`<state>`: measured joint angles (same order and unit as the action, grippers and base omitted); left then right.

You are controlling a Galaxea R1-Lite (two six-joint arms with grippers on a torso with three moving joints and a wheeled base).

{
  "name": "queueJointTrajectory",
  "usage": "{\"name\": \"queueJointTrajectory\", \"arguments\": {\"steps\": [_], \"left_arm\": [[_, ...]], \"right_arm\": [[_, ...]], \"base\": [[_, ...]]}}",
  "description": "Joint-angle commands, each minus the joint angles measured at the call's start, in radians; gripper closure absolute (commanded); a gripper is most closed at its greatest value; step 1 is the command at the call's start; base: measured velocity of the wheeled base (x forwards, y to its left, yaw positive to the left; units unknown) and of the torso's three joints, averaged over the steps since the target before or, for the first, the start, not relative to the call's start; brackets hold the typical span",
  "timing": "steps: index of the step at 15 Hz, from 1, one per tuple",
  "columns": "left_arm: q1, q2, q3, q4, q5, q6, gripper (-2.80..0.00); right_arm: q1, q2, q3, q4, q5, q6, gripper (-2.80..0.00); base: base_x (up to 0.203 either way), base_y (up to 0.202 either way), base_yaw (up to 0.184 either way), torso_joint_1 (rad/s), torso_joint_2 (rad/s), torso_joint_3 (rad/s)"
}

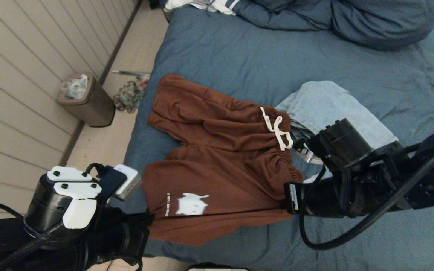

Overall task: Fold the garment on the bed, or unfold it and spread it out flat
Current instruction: Unford the brown shorts

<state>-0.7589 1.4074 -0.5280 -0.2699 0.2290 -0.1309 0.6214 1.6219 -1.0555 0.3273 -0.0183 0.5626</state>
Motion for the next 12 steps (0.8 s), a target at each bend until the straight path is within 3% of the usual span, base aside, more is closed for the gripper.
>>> {"name": "queueJointTrajectory", "arguments": {"steps": [1,8,9,10,12], "left_arm": [[-0.003,-0.002,0.061,-0.041,-0.002,-0.001,0.0],[-0.003,0.021,0.172,-0.155,-0.014,0.0,0.0],[-0.003,0.019,0.184,-0.158,-0.015,0.0,0.0],[-0.003,0.019,0.187,-0.171,-0.016,-0.001,-2.8],[-0.003,0.008,0.195,-0.216,-0.016,-0.007,-2.8]], "right_arm": [[0.043,-0.004,0.105,-0.071,-0.022,0.01,0.0],[0.109,0.003,0.278,-0.231,-0.104,0.034,0.0],[0.116,0.004,0.281,-0.242,-0.121,0.034,-2.8],[0.118,0.002,0.282,-0.243,-0.124,0.033,-2.8],[0.118,-0.005,0.287,-0.243,-0.124,0.031,-2.8]], "base": [[0.0,0.0,0.0,0.0,0.0,0.0],[0.0,0.0,0.0,0.0,0.0,0.0],[0.0,0.0,0.0,0.0,0.0,0.0],[0.0,0.0,0.0,0.0,0.0,0.0],[0.0,0.0,0.0,0.0,0.0,0.0]]}}
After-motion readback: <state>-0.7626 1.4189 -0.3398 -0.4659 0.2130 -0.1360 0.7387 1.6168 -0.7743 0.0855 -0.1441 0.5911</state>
